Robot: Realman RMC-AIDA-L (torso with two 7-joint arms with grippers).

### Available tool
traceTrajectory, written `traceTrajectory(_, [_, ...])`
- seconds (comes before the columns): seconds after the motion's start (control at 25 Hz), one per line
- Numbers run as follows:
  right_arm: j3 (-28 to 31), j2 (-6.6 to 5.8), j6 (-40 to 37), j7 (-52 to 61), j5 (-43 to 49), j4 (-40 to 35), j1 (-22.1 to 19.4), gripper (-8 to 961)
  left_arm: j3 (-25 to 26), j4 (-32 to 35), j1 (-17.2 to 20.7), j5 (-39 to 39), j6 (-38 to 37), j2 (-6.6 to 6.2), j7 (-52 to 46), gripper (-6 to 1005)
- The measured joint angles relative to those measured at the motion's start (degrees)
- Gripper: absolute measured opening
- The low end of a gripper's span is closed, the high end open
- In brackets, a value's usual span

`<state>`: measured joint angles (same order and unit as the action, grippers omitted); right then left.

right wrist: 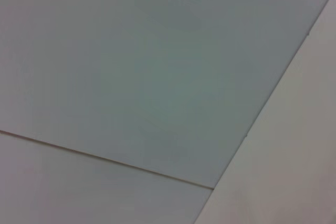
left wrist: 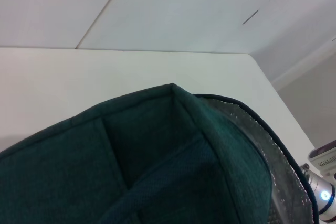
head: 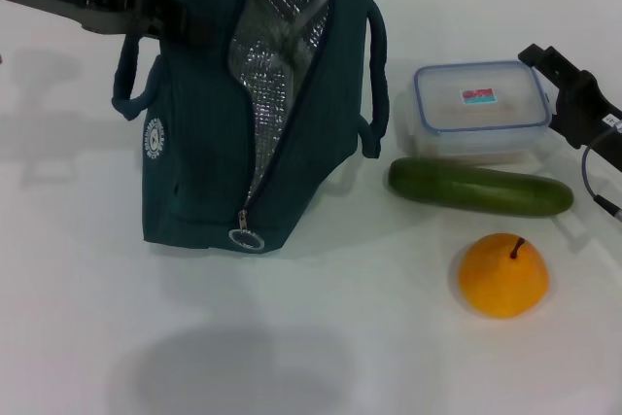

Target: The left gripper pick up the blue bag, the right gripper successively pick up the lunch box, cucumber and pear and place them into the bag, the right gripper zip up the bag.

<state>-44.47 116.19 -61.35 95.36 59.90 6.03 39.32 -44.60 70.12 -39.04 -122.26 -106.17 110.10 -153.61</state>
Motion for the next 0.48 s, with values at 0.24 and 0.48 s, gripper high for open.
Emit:
traceTrajectory(0.24, [0.0,0.0,0.01,0.0,-0.04,-0.36,-0.34,845,-0.06,-0.04,0.02,0.0,0.0,0.03,0.06,41])
traceTrajectory(0.48, [-0.07,0.0,-0.04,-0.01,-0.04,-1.92,-0.76,785,-0.16,-0.05,0.37,0.01,-0.09,0.03,0.17,41])
